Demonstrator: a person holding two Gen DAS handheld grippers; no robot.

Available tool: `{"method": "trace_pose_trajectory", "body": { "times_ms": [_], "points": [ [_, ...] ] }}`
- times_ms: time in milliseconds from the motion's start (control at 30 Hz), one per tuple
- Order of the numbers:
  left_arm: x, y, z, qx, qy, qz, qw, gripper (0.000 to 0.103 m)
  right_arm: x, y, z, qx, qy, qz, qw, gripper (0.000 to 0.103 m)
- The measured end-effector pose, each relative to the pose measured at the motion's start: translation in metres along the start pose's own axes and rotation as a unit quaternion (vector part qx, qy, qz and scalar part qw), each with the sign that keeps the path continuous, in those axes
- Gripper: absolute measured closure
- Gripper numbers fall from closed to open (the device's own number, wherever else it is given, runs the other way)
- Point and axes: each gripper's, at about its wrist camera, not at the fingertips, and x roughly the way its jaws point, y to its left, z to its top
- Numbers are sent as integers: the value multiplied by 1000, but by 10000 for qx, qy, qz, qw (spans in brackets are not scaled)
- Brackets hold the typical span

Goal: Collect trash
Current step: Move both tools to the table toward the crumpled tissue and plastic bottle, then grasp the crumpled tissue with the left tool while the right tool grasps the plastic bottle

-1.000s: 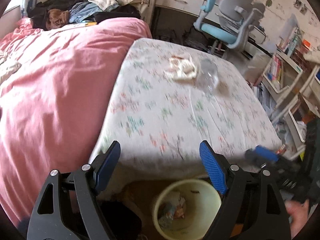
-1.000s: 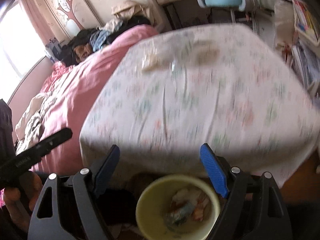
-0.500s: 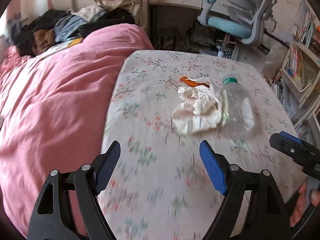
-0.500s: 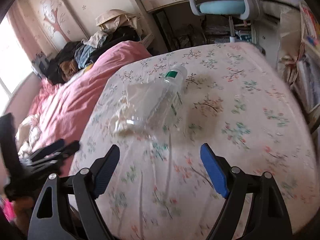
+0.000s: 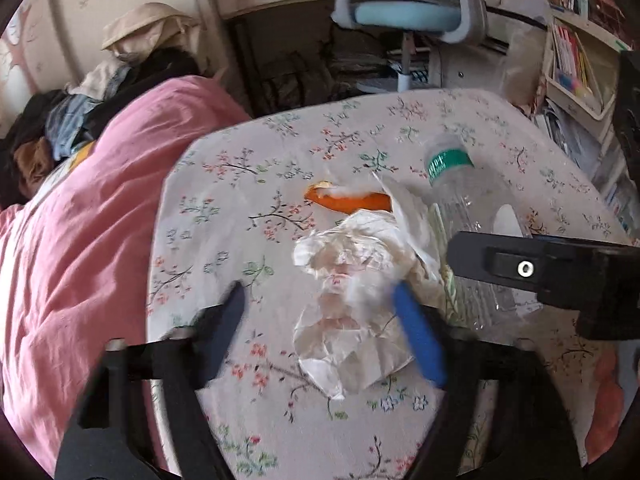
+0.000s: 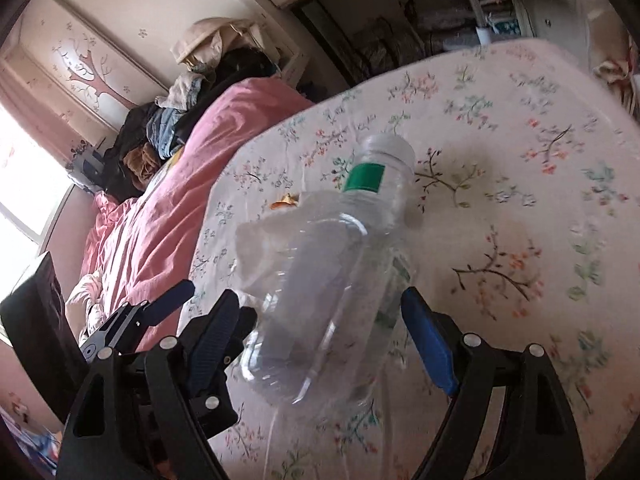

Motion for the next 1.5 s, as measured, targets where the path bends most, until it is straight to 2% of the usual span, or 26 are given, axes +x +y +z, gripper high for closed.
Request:
{"method": "trace_pose_trajectory", "body": {
  "times_ms": [33,67,100,333,500,533,567,600,700,767,800,833,867,900,933,1033,1133,1267,1367,1400,1433,1467,1500],
  "points": [
    [4,1,1,-28,111,-142,9998,78,3,-4,2,83,56,63,9999,27],
    [8,3,1,-65,197,-224,9995,87,4,-6,3,145,92,104,9998,27],
    [9,4,2,-91,211,-234,9995,92,4,-10,4,244,98,236,9994,28],
    [-17,31,-3,-758,69,-595,9953,96,-17,-20,1,451,-92,537,9975,35],
    [-50,59,-23,-1497,-47,-1043,9832,96,-43,-20,-6,499,-305,628,9963,38],
    [-56,64,-26,-1590,-83,-1107,9810,96,-46,-18,-6,425,-312,557,9971,55],
    [-62,68,-31,-1696,-109,-1177,9784,96,-52,-12,-9,218,-311,375,9986,78],
    [-67,71,-37,-1794,-104,-1246,9758,96,-53,-9,-9,93,-232,292,9993,91],
    [-77,75,-50,-1917,17,-1359,9720,96,-57,0,-16,-431,2,-118,9990,90],
    [-77,68,-58,-1709,244,-1207,9776,96,-57,1,-23,-595,57,-263,9979,88],
    [-76,64,-61,-1626,323,-1037,9807,96,-56,-1,-24,-524,90,-203,9984,77],
    [-74,62,-63,-1557,398,-900,9829,95,-56,-5,-25,-394,111,-119,9991,45],
    [-71,59,-66,-1475,501,-839,9842,93,-56,-10,-26,-215,63,-41,9997,31],
    [-69,57,-68,-1423,552,-857,9846,84,-56,-12,-26,-99,-13,41,9999,23],
    [-69,55,-69,-1380,564,-866,9850,72,-56,-14,-25,29,-83,208,9997,24],
    [-71,46,-68,-1117,461,-646,9906,50,-46,-11,-25,93,-64,287,9995,23],
    [-65,36,-64,-842,451,-474,9943,39,-30,-2,-24,55,65,249,9997,23],
    [-50,24,-61,-502,611,-68,9968,31,-15,10,-24,-68,225,128,9996,23],
    [-33,23,-60,-519,793,55,9955,30,-3,20,-27,-337,369,-171,9986,23],
    [-30,24,-60,-570,822,35,9950,33,1,24,-28,-483,392,-351,9974,24],
    [-25,25,-60,-631,858,-20,9943,49,4,25,-28,-592,409,-470,9963,31],
    [-23,27,-60,-722,885,-192,9933,55,5,25,-28,-673,411,-488,9957,31],
    [-23,28,-59,-778,854,-186,9931,67,4,23,-28,-679,412,-464,9958,32]
  ]
}}
